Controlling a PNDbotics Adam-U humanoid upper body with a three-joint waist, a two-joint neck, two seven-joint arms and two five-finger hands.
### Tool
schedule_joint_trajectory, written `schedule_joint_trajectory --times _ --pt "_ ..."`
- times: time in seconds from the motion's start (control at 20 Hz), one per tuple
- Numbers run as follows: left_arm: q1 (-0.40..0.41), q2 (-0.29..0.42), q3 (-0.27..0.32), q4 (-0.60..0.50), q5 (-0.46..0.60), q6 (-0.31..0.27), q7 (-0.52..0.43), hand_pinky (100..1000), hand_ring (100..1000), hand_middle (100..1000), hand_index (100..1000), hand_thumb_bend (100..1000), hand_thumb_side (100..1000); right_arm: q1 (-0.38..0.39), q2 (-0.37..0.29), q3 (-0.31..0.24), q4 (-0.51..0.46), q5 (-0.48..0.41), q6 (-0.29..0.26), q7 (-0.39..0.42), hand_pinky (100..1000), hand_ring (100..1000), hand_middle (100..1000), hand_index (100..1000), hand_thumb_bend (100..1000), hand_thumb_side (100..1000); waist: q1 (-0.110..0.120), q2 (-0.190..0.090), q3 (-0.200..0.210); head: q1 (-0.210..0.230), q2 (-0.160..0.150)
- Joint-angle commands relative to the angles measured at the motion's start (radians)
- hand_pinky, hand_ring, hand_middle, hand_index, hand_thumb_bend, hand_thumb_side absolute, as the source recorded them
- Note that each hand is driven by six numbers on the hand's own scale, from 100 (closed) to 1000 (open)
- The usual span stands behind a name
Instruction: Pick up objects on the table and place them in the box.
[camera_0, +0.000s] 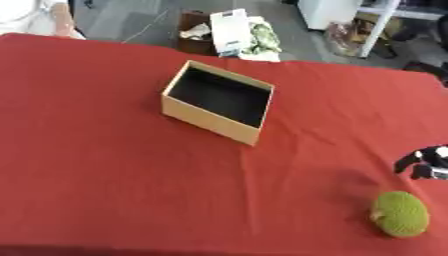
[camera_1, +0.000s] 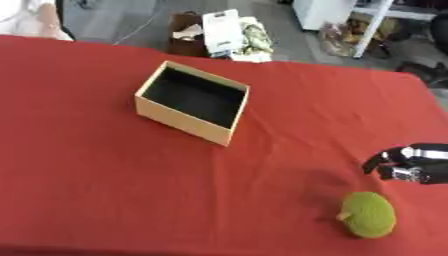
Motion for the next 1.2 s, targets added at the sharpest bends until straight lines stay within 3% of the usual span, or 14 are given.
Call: schedule_joint_trajectory --times 0.05,0.7,1.2 --pt "-0.003 0.033 0.008 -0.016 -0.003 -0.001 0.003 666 1000 1000 785 133 714 -0.013 -0.051 -0.002 0.003 -0.024 -0.028 0.042 834 995 801 844 100 771 0.004 -0.006 -0.001 0.005 0.006" --pt "-0.009 0.029 0.005 -0.016 -0.004 0.005 -0.003 665 1000 1000 784 131 716 0.008 -0.028 0.008 0.043 -0.015 -0.034 0.036 833 989 801 834 100 745 0.003 0.002 0.002 -0.099 0.006" --pt "-0.011 0.026 0.002 -0.014 -0.008 0.006 -0.009 665 1000 1000 779 127 718 0.016 -0.018 0.020 0.049 0.040 -0.058 -0.014 841 1000 835 893 100 704 0.004 0.010 0.004 -0.097 0.006"
